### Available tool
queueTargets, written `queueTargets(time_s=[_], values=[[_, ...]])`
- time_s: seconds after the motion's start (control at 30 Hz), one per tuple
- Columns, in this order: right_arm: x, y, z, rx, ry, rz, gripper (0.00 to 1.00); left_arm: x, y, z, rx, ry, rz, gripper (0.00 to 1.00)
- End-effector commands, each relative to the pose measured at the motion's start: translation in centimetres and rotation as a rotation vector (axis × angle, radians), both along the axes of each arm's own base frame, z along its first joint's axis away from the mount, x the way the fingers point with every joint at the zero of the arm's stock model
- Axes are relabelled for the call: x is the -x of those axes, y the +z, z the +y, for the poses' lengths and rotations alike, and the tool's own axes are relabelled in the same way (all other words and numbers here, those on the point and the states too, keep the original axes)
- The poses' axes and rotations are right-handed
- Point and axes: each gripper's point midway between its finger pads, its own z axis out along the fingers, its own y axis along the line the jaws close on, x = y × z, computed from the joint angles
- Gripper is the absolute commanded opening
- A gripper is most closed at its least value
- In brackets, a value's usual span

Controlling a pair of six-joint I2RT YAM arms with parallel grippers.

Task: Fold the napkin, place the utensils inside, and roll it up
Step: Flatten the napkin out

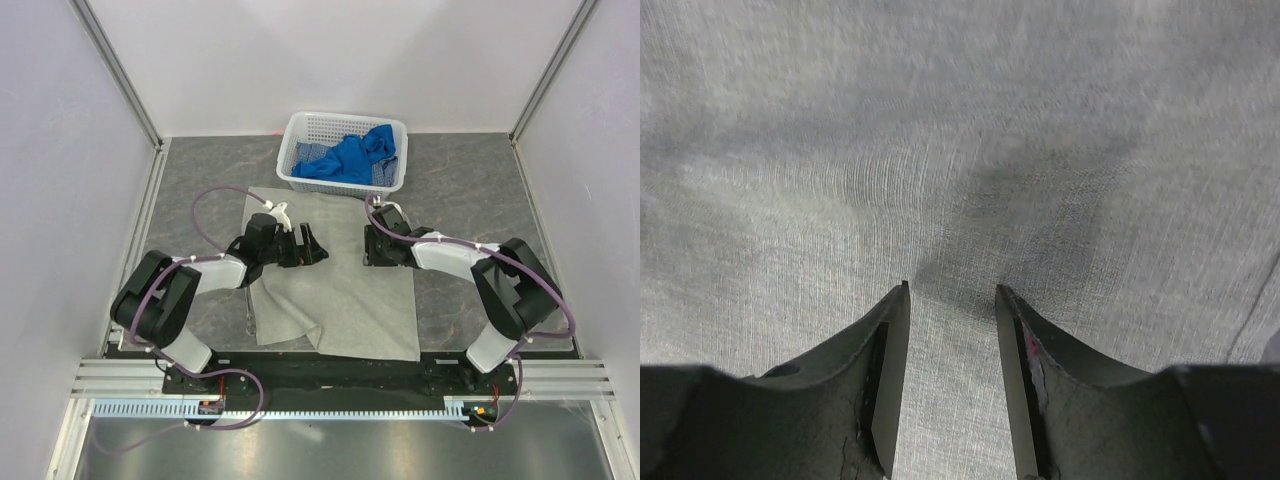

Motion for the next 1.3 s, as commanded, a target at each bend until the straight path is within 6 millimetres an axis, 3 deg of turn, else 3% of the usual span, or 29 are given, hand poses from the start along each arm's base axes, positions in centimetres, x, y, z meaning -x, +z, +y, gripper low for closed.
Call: queueTargets(time_s=[0.0, 0.03, 0.13, 0.2, 0.3, 0.33, 0.4, 0.43, 0.5, 0.53, 0.6, 0.63, 0.67, 0.73, 0.83, 1.07, 1.27], values=[[5.4, -2.3, -2.5, 0.029, -0.043, 0.170, 0.48, 0.2, -2.1, 0.9, -0.085, -0.013, -0.009, 0.95], [6.8, -3.0, -3.3, 0.044, -0.050, 0.206, 0.48, 0.9, -2.7, 1.2, -0.090, -0.011, 0.015, 0.95], [8.4, -2.4, -3.5, 0.013, -0.052, 0.231, 0.48, 2.5, -3.7, 1.3, -0.083, -0.019, 0.069, 0.95], [8.0, -1.0, -3.5, 0.008, -0.036, 0.195, 0.48, 3.3, -3.6, 1.1, -0.071, -0.034, 0.077, 0.95], [5.5, 2.5, -3.5, 0.005, -0.019, 0.115, 0.50, 4.5, -3.6, 1.0, -0.064, -0.049, 0.098, 0.95], [3.4, 4.4, -3.9, -0.015, -0.049, 0.066, 0.50, 5.0, -3.7, 1.1, -0.067, -0.050, 0.110, 0.95], [0.9, 6.3, -5.0, -0.018, -0.067, 0.002, 0.50, 5.4, -3.6, 1.4, -0.074, -0.038, 0.122, 0.95], [-1.7, 8.1, -6.3, -0.031, -0.113, -0.059, 0.50, 5.8, -3.9, 1.7, -0.079, -0.032, 0.133, 0.95], [-4.2, 8.9, -7.5, -0.026, -0.138, -0.109, 0.51, 6.1, -4.0, 2.2, -0.093, -0.015, 0.140, 0.95], [-6.3, 10.3, -8.0, -0.029, -0.130, -0.180, 0.51, 6.2, -3.8, 2.3, -0.093, -0.013, 0.134, 0.95], [-8.0, 9.5, -7.8, -0.029, -0.109, -0.185, 0.51, 6.3, -3.6, 2.4, -0.098, -0.016, 0.134, 0.95], [-9.5, 10.3, -7.8, -0.041, -0.099, -0.223, 0.51, 6.3, -3.2, 2.3, -0.094, -0.019, 0.124, 0.95], [-10.2, 8.9, -7.6, -0.039, -0.090, -0.195, 0.51, 6.2, -2.9, 2.3, -0.092, -0.019, 0.116, 0.95], [-11.8, 8.8, -7.2, -0.067, -0.069, -0.210, 0.51, 6.1, -2.3, 2.3, -0.094, -0.024, 0.105, 0.95], [-13.2, 6.8, -5.6, -0.128, -0.019, -0.196, 0.51, 5.9, -1.2, 2.3, -0.096, -0.026, 0.084, 0.95], [-14.7, 3.9, -3.2, -0.231, 0.036, -0.211, 0.51, 5.4, 0.7, 2.4, -0.095, -0.020, 0.047, 0.96], [-13.8, -0.2, -5.4, -0.130, -0.063, -0.112, 0.50, 5.1, 1.4, 2.6, -0.110, -0.011, 0.028, 0.96]])
